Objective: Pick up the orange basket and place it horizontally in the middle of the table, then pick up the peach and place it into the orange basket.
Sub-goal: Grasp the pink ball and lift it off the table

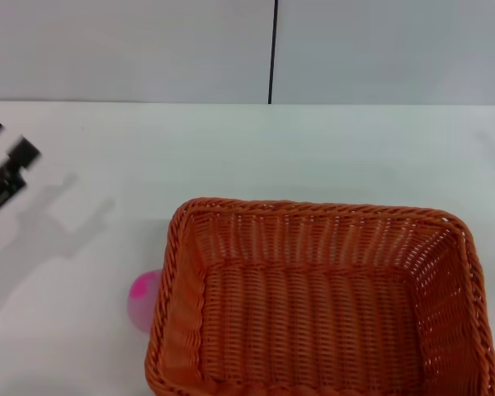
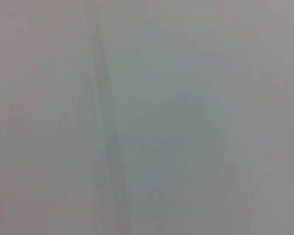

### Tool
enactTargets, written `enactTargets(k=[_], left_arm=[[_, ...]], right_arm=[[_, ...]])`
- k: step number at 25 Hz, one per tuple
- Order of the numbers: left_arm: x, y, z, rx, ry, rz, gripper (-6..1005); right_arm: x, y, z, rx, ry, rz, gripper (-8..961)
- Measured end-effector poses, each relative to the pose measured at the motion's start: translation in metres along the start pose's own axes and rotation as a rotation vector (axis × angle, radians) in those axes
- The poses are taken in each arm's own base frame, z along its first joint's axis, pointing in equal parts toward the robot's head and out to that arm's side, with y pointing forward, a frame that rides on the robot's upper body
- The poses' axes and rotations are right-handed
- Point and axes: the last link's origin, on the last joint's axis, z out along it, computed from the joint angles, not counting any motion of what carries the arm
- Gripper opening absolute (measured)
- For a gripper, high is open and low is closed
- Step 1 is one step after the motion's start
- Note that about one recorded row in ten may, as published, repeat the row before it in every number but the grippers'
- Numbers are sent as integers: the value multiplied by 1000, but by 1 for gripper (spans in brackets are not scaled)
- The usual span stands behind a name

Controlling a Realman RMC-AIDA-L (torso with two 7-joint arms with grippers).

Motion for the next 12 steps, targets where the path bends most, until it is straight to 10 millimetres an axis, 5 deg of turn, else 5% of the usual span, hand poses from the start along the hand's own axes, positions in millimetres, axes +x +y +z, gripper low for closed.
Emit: enactTargets(k=[4, 12], left_arm=[[-7, -3, -7, -69, -154, 5, 742], [-29, 2, -3, -140, -328, -30, 738]], right_arm=[[2, -3, -49, 206, -156, -51, 475], [9, -5, -78, 341, -181, -33, 475]])
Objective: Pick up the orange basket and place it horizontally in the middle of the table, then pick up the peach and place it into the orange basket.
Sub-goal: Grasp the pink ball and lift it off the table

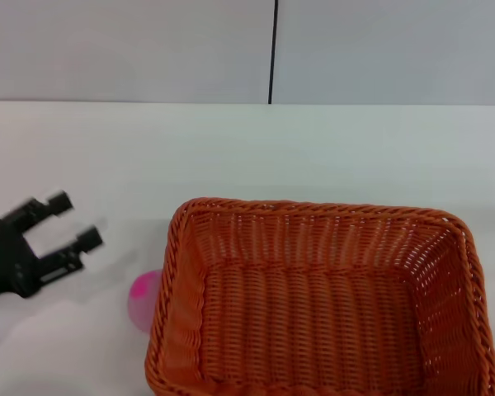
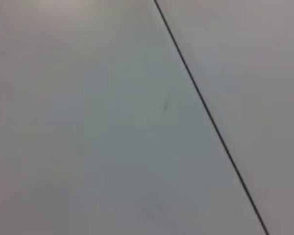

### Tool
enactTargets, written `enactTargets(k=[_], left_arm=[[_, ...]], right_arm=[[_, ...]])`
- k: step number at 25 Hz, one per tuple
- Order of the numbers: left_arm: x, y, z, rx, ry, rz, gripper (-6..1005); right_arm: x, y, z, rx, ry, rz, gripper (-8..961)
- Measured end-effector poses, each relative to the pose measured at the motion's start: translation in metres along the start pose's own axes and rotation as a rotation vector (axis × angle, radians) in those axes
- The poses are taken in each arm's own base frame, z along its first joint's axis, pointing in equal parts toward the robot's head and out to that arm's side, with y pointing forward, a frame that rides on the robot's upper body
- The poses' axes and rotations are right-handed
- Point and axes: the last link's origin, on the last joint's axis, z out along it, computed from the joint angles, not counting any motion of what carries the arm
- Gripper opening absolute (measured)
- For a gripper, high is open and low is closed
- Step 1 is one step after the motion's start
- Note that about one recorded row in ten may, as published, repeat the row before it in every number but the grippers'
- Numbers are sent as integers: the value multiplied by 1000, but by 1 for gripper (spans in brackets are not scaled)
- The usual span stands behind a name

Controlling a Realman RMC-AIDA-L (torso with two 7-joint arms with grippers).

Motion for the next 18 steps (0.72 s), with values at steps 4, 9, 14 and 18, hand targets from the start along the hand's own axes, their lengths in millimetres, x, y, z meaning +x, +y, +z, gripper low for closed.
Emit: enactTargets(k=[4, 9, 14, 18], left_arm=[[-12, 4, 8, -30, -82, -19, 736], [-28, 6, 19, -24, -164, -37, 734], [-36, 7, 22, -13, -193, -45, 732], [-40, 9, 21, -27, -226, -65, 730]], right_arm=[[-2, -1, -4, 19, -17, 4, 476], [-2, -1, -4, 29, -33, 13, 474], [-1, 0, -3, 26, -36, 19, 473], [-1, 0, -2, 27, -38, 18, 473]])
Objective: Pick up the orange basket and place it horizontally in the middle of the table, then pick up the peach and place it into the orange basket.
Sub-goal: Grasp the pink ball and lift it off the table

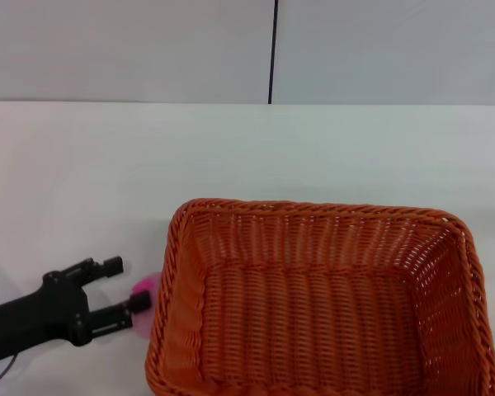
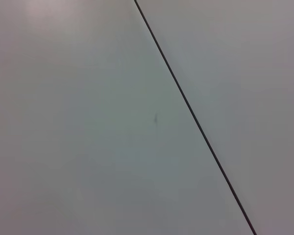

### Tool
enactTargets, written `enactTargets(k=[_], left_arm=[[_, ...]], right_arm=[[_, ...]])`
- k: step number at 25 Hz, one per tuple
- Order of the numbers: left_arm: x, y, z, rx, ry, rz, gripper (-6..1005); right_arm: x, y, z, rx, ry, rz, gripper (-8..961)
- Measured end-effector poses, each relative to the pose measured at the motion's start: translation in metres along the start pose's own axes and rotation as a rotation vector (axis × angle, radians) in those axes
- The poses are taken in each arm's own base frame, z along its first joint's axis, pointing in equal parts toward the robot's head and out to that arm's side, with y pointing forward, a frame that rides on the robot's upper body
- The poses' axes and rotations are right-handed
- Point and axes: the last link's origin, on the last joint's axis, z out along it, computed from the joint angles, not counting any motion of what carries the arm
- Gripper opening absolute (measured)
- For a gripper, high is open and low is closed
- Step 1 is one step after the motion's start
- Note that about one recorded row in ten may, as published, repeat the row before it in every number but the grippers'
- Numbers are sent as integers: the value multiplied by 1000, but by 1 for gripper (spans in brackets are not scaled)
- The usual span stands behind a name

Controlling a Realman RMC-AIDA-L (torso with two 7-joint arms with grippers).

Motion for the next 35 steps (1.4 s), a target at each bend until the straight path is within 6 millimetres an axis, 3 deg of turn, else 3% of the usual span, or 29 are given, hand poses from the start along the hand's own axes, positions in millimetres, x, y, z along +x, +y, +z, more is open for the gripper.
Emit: enactTargets(k=[19, 29, 33, 35], left_arm=[[-3, 0, 12, -41, -80, 13, 722], [4, -2, 7, -32, -33, 21, 364], [17, -4, -2, -8, 70, 13, 180], [28, -9, -12, 35, 166, 12, 140]], right_arm=[[-1, 0, 1, 5, -10, -1, 474], [0, 0, 2, 2, -12, 0, 474], [0, 1, 4, -2, -14, 3, 474], [0, 1, 5, -2, -14, 5, 473]])
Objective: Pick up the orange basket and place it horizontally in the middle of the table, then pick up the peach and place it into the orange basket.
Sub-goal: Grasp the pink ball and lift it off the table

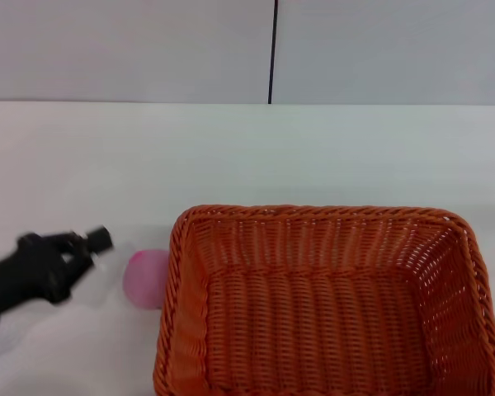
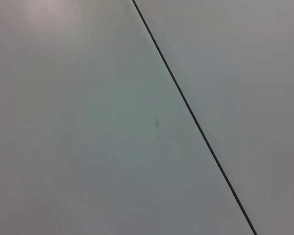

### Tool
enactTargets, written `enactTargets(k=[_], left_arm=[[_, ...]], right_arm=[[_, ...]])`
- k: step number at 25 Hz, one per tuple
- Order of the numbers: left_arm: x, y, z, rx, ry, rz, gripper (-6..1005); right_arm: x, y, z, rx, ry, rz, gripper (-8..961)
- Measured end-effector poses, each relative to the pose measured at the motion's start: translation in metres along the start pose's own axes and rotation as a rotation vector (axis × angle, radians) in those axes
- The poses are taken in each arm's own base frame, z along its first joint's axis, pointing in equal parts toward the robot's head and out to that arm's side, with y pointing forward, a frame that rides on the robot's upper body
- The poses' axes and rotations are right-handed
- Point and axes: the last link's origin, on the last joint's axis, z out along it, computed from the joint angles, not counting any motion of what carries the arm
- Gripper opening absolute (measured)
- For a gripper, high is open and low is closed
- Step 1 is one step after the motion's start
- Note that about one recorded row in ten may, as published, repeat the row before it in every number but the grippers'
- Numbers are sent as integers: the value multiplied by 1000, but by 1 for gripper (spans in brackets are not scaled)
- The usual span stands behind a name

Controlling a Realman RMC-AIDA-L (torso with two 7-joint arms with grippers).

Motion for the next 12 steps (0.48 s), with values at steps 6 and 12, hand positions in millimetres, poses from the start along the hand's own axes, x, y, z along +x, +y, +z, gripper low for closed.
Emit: enactTargets(k=[6, 12], left_arm=[[31, -4, -11, 112, 277, 42, 21], [41, 6, 7, 2, 278, 92, -1]], right_arm=[[1, 1, 2, -2, 0, 6, 473], [4, 2, 3, 2, 3, 19, 474]])
